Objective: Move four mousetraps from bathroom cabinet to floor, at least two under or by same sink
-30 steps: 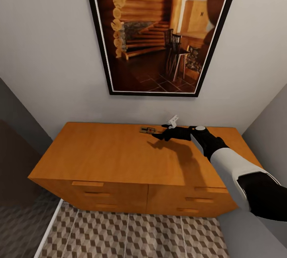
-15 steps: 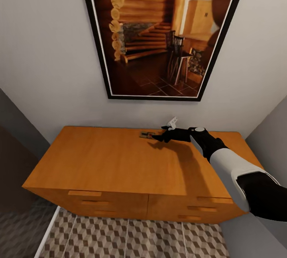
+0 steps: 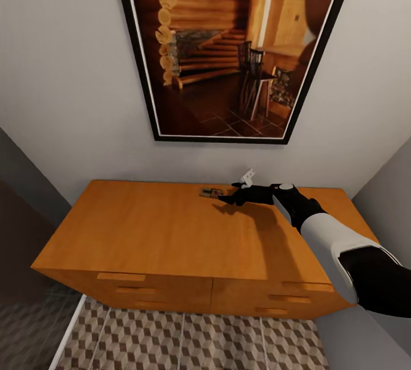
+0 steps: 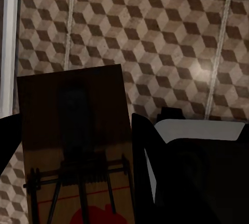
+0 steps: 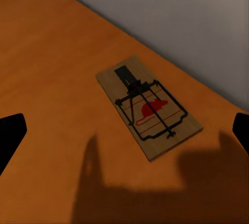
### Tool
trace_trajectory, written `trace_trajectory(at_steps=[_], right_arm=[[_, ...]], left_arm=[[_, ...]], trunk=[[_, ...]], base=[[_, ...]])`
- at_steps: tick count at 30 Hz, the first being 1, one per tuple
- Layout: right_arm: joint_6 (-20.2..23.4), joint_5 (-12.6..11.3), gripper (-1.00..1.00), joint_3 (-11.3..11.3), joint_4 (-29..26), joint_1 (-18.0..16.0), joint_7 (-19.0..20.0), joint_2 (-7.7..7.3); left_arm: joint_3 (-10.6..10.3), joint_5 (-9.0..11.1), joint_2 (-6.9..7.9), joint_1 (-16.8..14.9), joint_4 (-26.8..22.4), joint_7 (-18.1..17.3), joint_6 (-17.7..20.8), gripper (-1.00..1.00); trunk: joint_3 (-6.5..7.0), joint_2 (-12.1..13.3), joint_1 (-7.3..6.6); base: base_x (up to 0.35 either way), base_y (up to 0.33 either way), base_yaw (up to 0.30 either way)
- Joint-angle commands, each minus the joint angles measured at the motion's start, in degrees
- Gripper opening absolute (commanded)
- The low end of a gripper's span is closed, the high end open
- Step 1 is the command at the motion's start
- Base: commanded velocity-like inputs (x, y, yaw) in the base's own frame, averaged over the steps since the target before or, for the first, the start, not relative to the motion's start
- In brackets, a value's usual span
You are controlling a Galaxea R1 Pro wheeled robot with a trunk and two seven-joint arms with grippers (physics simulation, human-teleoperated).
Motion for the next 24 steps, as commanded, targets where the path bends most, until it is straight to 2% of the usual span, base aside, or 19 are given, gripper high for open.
trace_trajectory(at_steps=[1,15,24], right_arm=[[0.2,0.0,1.00,0.1,-0.1,0.0,0.2,-0.03],[0.2,0.0,1.00,0.1,-0.1,0.0,0.2,-0.03],[0.2,0.0,1.00,0.1,0.0,0.0,0.1,-0.03]], left_arm=[[-0.4,-0.1,-0.02,0.0,0.1,0.3,-0.2,-1.00],[-0.4,-0.1,-0.02,0.0,0.1,0.3,-0.2,-1.00],[-0.4,-0.1,-0.02,0.0,0.1,0.2,-0.2,-1.00]], trunk=[[-0.18,-0.1,0.03],[-1.00,-0.1,0.03],[-1.02,-0.1,0.03]], base=[[0.000,0.000,0.000],[0.001,0.000,0.000],[0.134,0.046,0.000]])
